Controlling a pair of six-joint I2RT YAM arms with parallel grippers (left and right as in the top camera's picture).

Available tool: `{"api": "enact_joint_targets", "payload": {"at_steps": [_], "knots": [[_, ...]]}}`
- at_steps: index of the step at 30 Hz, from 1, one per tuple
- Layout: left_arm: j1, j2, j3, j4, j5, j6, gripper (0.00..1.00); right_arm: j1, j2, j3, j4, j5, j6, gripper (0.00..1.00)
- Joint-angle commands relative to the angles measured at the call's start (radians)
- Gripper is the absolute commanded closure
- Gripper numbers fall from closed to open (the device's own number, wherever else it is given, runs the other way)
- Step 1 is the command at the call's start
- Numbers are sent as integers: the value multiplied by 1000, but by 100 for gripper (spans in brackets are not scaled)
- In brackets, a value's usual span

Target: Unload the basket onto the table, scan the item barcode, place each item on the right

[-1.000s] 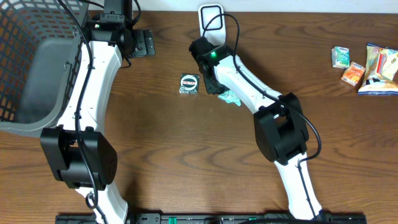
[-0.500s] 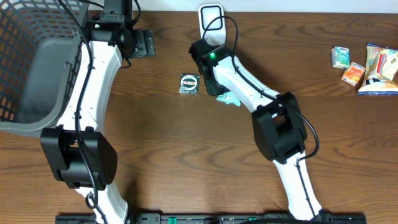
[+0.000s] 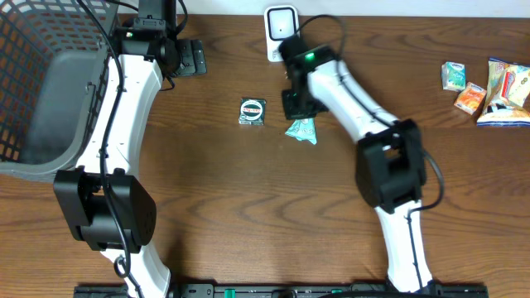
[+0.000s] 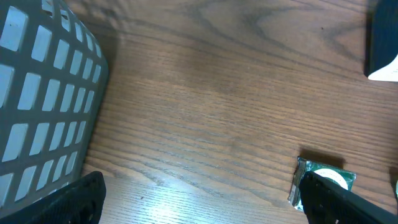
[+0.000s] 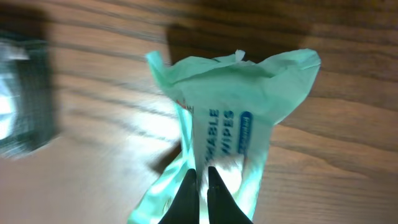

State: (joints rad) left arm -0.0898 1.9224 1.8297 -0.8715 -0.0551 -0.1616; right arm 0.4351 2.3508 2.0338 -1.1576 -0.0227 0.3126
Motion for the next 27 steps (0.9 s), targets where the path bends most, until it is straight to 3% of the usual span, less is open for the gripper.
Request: {"api": "enact_joint_targets", "payload": {"at_steps": [1, 5, 12, 14, 17, 21, 27], "knots": [[0, -21, 12, -3, -10, -16, 2, -85, -73, 19, -6, -356, -112, 99], [0, -21, 12, -3, -10, -16, 3, -180, -72, -22, -15, -583, -206, 99], [0, -21, 12, -3, -9, -16, 2, -199, -72, -58, -29, -551, -270, 99], [0, -21, 12, -3, -10, -16, 2, -188, -73, -57, -27, -529, -269, 95], [0, -21, 12, -3, -9, -16, 2, -166, -73, -57, -28, -454, -269, 85], [0, -21, 12, -3, -9, -16, 2, -106, -73, -58, -26, -275, -243, 66], [0, -21, 12, -3, -9, -16, 2, 8, -73, -61, -18, 155, -60, 62]]}}
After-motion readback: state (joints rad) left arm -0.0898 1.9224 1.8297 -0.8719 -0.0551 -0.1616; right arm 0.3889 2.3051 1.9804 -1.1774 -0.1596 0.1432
